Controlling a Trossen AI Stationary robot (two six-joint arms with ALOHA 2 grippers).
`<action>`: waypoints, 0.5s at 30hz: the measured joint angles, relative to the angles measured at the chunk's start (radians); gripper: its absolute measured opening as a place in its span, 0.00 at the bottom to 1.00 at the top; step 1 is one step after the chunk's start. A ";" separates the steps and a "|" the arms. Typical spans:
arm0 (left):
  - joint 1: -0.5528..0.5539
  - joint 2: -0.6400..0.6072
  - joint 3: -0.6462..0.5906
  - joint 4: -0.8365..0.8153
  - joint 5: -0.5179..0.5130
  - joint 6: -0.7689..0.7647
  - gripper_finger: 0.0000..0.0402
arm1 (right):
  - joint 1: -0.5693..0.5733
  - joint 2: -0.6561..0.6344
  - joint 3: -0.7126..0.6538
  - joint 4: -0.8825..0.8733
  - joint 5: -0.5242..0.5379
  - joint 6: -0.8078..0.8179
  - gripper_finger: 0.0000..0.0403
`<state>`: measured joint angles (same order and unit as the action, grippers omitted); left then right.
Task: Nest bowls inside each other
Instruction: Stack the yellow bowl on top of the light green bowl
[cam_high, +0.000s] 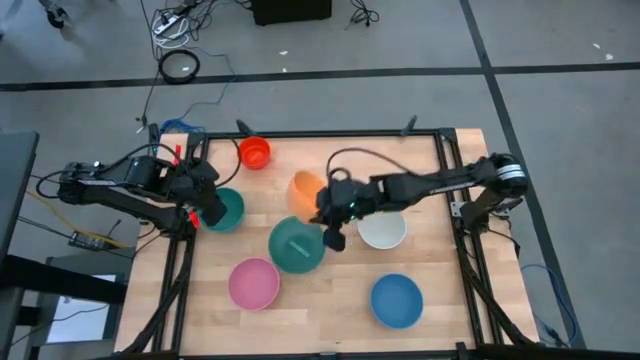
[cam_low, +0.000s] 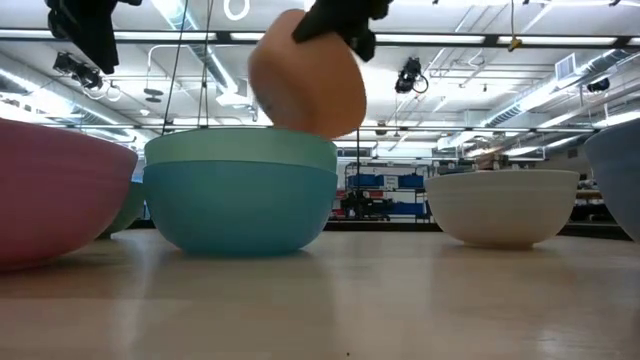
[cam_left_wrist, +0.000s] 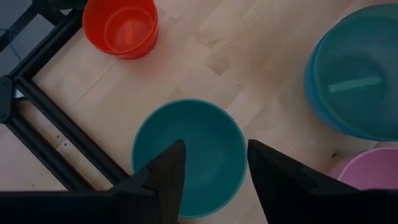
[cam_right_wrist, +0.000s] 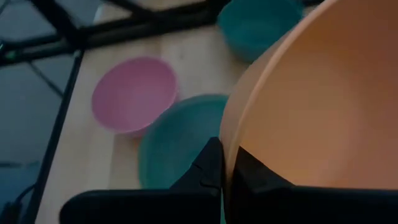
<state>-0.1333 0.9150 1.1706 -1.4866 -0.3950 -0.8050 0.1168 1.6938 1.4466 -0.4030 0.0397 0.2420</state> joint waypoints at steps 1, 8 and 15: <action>0.000 0.000 0.000 0.000 0.000 0.001 0.45 | 0.008 0.021 0.011 -0.005 -0.016 0.000 0.00; 0.000 0.000 0.000 0.000 0.000 0.009 0.45 | 0.062 0.135 0.064 -0.061 -0.035 -0.011 0.00; 0.000 0.000 0.000 0.001 -0.001 0.009 0.45 | 0.088 0.171 0.068 -0.079 -0.035 -0.015 0.00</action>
<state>-0.1333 0.9152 1.1706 -1.4854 -0.3962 -0.7959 0.2052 1.8648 1.5142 -0.4824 0.0045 0.2267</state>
